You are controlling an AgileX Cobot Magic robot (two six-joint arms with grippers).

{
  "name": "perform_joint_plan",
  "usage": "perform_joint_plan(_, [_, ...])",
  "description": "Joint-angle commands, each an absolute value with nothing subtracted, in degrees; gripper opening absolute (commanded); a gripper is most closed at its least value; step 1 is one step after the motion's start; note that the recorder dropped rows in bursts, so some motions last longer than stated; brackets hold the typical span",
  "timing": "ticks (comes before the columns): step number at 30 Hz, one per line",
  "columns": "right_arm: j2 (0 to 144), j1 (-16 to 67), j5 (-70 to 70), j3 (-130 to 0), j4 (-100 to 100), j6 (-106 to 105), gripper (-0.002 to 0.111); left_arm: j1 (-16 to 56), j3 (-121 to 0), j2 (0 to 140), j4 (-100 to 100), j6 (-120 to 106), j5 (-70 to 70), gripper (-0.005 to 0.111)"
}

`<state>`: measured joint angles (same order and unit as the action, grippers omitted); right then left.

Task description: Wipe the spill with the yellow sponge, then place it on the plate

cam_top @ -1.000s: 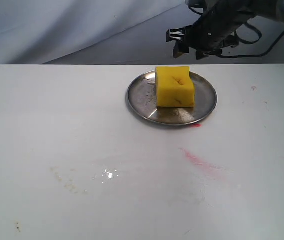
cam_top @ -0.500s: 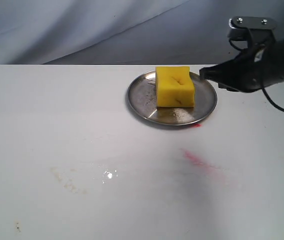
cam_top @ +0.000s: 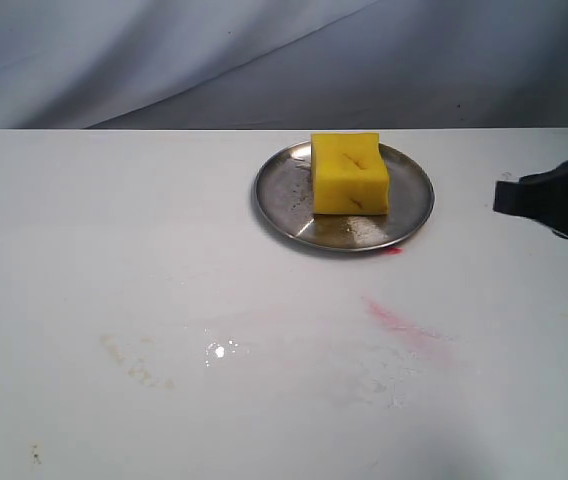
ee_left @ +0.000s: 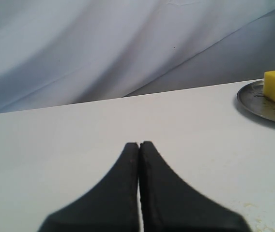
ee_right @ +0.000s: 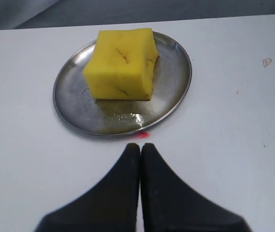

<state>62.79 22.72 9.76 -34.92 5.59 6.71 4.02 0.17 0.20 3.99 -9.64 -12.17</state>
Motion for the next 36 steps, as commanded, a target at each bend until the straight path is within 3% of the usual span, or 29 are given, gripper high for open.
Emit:
perform_joint_plan(1, [54.68,22.64,8.84,-29.99,5.98,6.95,0.000,3.97,0.00,0.00,3.94,-9.15,-11.77,0.000])
perform_joint_plan(10, [39.85,20.81,6.65,-19.67,8.08,7.66,0.000,3.97,0.00,0.00,3.94,-9.15,-11.77,0.000])
perform_joint_plan(15, [30.71,12.56,3.32,-12.53,3.81,9.53,0.000,3.97,0.00,0.00,3.94,-9.15,-11.77,0.000])
perform_joint_plan(28, [16.05,9.88,-1.56,-0.27,-0.80,9.53,0.000,3.97,0.00,0.00,3.94,-9.15,-11.77,0.000])
perform_joint_plan(36, [10.16,9.88,0.71,0.00,-3.59,9.05,0.000,3.97,0.00,0.00,3.94,-9.15,-11.77,0.000])
